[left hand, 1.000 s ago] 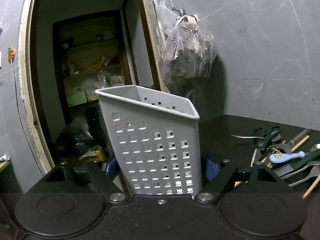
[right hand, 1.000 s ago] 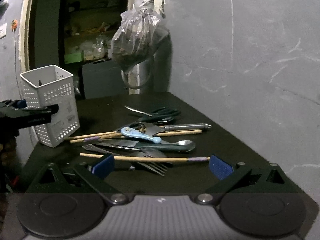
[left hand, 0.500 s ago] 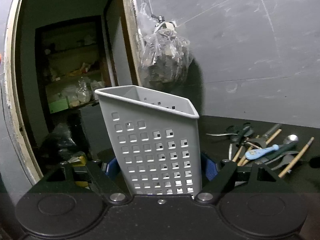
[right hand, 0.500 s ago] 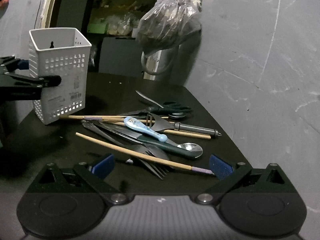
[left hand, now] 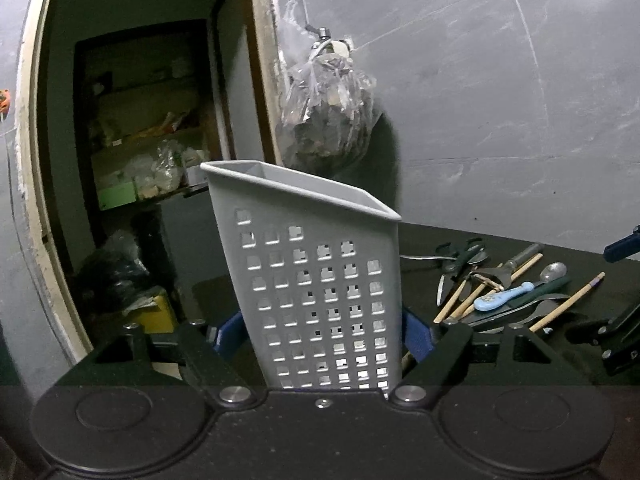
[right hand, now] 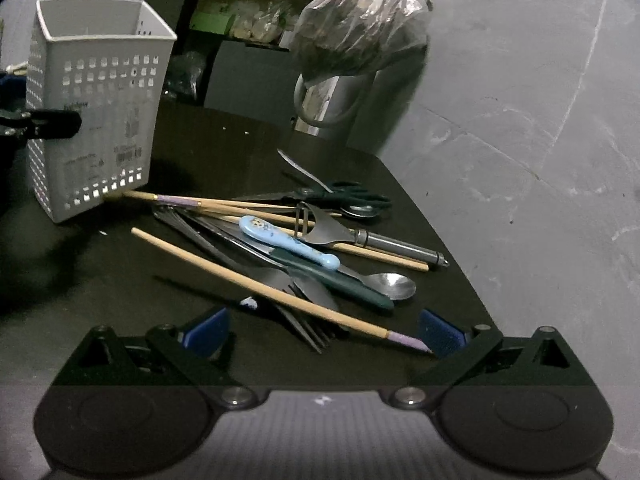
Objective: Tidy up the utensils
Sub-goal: 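Move the right tool toward the utensil pile while the left tool holds the basket, then grasp a wooden chopstick from the pile with the right tool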
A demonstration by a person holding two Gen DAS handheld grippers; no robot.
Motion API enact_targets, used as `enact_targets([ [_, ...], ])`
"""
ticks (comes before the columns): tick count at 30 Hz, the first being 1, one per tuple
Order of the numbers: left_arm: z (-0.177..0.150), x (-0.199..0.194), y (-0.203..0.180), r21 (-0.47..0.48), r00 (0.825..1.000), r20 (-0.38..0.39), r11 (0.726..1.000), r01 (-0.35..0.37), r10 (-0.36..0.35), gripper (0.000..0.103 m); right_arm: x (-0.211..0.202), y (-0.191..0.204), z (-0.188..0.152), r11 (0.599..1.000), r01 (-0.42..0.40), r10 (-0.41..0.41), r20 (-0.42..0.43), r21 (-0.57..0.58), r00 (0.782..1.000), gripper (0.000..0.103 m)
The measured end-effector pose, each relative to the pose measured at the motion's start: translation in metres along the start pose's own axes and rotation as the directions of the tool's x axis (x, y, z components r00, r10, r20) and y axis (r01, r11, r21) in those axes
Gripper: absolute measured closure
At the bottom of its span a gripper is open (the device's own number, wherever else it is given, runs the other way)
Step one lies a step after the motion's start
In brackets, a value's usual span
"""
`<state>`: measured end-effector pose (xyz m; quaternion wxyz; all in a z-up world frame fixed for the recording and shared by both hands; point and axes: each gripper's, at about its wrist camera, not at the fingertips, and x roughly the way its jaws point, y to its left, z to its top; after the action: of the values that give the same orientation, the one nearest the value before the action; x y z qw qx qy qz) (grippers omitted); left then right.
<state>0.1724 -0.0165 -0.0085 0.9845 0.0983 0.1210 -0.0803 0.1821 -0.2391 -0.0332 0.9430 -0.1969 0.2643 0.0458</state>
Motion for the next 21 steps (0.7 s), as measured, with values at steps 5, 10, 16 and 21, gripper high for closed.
enact_targets([
  [5,0.003,0.000,-0.012,-0.016,0.998,0.020,0.999,-0.052,0.052,0.013,0.009,0.009,0.008,0.996,-0.028,0.029,0.015,-0.082,0.999,0.001],
  [10,0.009,0.007,-0.020,-0.047,0.993,-0.003,0.992,-0.116,0.116,0.014,0.005,0.019,0.013,0.982,-0.076,0.086,0.052,-0.174,0.995,0.008],
  [16,0.010,0.012,-0.020,-0.037,0.987,-0.021,0.987,-0.158,0.157,0.020,0.004,0.031,0.011,0.960,-0.087,0.108,0.065,-0.265,0.992,0.021],
  [21,0.005,0.011,-0.018,0.005,0.992,0.005,0.992,-0.128,0.128,0.020,0.004,0.037,0.010,0.942,-0.106,0.134,0.067,-0.318,0.989,0.030],
])
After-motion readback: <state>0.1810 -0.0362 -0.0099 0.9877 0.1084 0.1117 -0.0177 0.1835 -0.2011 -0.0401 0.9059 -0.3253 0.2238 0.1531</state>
